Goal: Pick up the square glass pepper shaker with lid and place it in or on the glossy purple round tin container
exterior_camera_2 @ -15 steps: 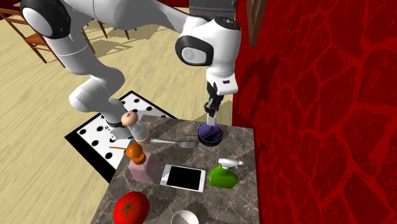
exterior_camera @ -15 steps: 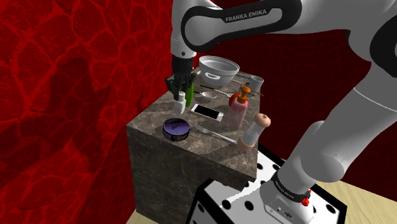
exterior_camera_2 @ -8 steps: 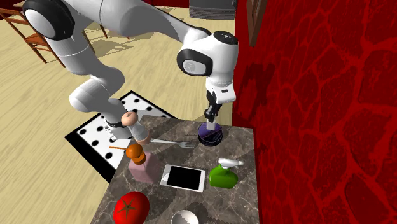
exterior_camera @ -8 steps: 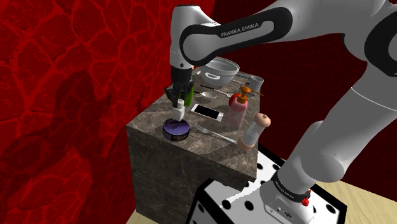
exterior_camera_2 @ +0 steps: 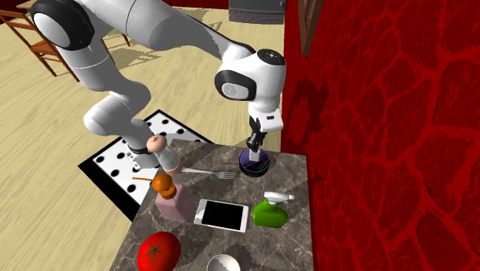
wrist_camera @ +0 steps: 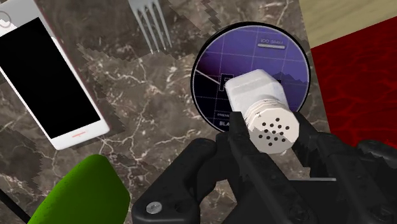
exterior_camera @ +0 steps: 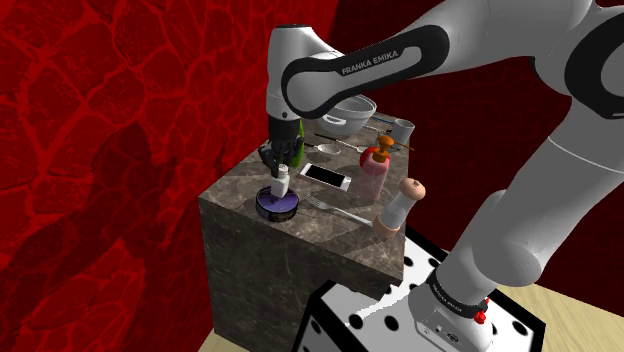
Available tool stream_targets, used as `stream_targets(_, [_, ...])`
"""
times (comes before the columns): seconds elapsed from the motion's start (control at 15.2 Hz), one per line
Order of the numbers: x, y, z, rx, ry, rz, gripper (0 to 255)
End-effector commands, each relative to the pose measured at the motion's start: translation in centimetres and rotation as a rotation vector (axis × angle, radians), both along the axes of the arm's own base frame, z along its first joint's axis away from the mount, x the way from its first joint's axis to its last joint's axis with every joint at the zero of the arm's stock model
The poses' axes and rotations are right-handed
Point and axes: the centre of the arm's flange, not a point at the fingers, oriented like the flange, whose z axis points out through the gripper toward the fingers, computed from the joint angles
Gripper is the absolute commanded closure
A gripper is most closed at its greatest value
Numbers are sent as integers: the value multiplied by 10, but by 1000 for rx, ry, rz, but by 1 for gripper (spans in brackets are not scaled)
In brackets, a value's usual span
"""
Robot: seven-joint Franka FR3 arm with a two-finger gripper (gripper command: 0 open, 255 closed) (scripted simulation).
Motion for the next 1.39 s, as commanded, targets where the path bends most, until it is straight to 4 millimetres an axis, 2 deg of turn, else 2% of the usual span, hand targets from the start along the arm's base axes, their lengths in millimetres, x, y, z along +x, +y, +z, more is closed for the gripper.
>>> stream_targets(0.0, [0,0,0,0,0,0,255])
stream_targets(0.2, [0,0,0,0,0,0,255])
stream_targets(0.26, [0,0,0,0,0,0,0])
stream_targets(0.59, [0,0,0,0,0,0,0])
stream_targets(0.86, [0,2,50,0,0,0,0])
stream_targets(1.32, [0,2,50,0,0,0,0])
